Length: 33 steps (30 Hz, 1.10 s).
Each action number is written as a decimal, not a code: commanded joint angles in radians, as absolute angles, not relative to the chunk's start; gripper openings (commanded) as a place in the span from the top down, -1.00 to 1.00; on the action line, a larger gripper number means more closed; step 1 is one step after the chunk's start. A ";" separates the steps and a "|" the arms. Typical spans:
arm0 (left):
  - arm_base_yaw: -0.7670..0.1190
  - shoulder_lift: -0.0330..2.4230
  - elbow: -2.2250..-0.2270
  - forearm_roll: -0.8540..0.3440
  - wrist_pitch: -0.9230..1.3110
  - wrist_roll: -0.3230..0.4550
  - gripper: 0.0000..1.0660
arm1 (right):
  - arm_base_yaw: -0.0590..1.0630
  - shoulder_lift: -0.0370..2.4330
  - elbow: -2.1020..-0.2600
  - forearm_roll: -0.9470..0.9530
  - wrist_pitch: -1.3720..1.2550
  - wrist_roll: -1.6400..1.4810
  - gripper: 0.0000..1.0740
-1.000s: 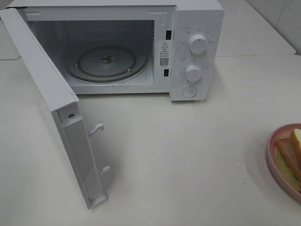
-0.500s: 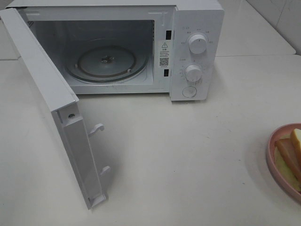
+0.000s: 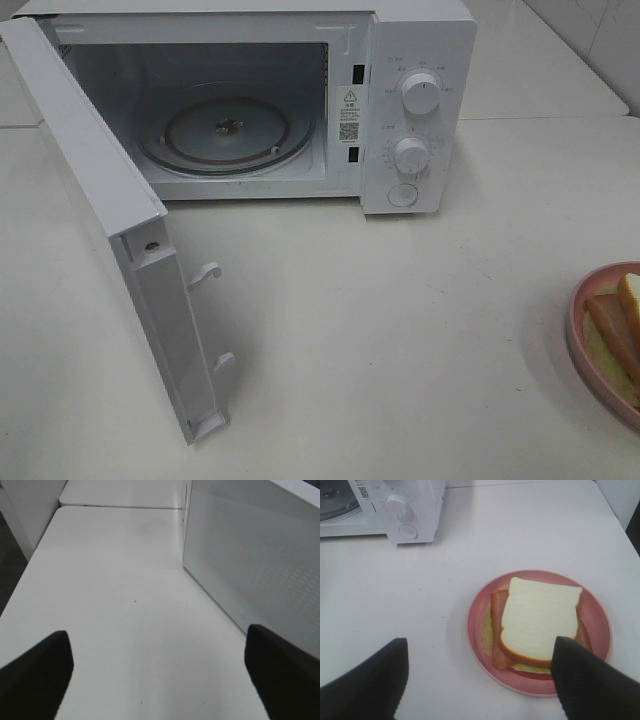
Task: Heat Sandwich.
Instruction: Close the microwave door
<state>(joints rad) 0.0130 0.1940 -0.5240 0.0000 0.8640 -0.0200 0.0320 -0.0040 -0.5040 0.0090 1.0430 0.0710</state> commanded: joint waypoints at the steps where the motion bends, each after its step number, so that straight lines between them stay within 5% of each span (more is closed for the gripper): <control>1: -0.002 0.225 -0.491 0.024 0.756 -0.020 -0.17 | 0.023 -0.031 -0.503 0.014 1.038 0.057 -0.42; 3: -0.002 0.250 -0.435 0.029 0.683 -0.020 0.33 | 0.023 -0.031 -0.503 0.014 1.038 0.057 -0.42; 5: -0.002 0.264 -0.419 0.028 0.659 -0.021 0.45 | 0.023 -0.031 -0.503 0.014 1.038 0.057 -0.42; 7: -0.002 0.313 -0.381 0.028 0.582 -0.021 0.83 | 0.023 -0.031 -0.503 0.014 1.038 0.058 -0.42; 10: -0.002 0.346 -0.361 0.028 0.510 -0.021 1.00 | 0.023 -0.031 -0.503 0.014 1.038 0.058 -0.42; 22: -0.002 0.616 -0.181 0.078 -0.135 -0.015 1.00 | 0.023 -0.031 -0.503 0.014 1.038 0.058 -0.42; 33: -0.002 0.921 -0.170 0.116 -0.429 -0.021 1.00 | 0.023 -0.031 -0.503 0.014 1.038 0.058 -0.42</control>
